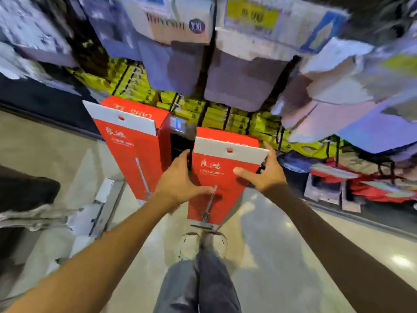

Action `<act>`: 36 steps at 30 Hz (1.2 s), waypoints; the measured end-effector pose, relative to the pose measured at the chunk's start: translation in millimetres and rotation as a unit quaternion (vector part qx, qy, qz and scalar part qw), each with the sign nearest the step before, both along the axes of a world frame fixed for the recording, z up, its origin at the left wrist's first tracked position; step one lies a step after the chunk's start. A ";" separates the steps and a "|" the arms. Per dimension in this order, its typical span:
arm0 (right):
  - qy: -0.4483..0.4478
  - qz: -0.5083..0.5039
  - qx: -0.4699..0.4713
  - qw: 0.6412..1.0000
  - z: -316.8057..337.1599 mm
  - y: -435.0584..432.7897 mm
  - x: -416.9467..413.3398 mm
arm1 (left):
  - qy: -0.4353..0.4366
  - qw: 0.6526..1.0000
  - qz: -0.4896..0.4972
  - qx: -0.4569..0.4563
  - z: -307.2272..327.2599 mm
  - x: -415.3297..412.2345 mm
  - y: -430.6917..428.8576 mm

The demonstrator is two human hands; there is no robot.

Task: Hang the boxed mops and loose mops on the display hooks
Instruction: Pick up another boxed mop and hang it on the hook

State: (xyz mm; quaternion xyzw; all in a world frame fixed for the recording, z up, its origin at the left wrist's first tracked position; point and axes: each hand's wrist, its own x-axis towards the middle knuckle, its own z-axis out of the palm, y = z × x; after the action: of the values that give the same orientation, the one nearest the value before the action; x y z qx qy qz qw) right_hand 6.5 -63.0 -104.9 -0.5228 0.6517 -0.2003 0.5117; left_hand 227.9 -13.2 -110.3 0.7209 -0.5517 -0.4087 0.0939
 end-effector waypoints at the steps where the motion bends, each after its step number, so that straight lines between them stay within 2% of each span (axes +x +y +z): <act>1: -0.023 -0.005 -0.008 1.000 -10.5 -4.4 1.0 | 0.040 0.999 0.021 -0.015 -13.5 0.5 -8.1; 5: -0.124 -0.051 -0.016 0.991 -40.1 -14.2 10.2 | 0.142 0.989 0.028 -0.016 -60.6 8.8 -37.0; 10: -0.153 -0.138 -0.042 0.978 -57.4 -10.3 16.2 | 0.186 0.982 0.025 -0.013 -89.0 13.3 -43.1; 19: -0.151 -0.054 -0.071 0.984 -21.4 15.2 12.5 | 0.207 0.977 0.043 0.003 -48.7 15.5 -18.7; 25: -0.145 -0.089 -0.105 0.980 58.7 37.6 11.6 | 0.205 0.979 -0.005 -0.003 37.7 16.7 -7.9; 31: -0.119 -0.083 -0.161 0.976 194.2 57.7 19.0 | 0.232 0.970 -0.038 -0.061 182.4 22.2 15.0; 36: -0.169 -0.068 -0.212 0.960 317.5 70.9 31.2 | 0.231 0.962 -0.060 -0.135 302.5 33.8 29.6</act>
State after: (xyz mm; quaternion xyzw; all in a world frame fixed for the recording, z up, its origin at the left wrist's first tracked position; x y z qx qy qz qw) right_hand 37.7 8.0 212.6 -0.5325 0.5325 -0.4531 0.4771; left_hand 261.7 16.3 192.2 0.5530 -0.6071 -0.4908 0.2911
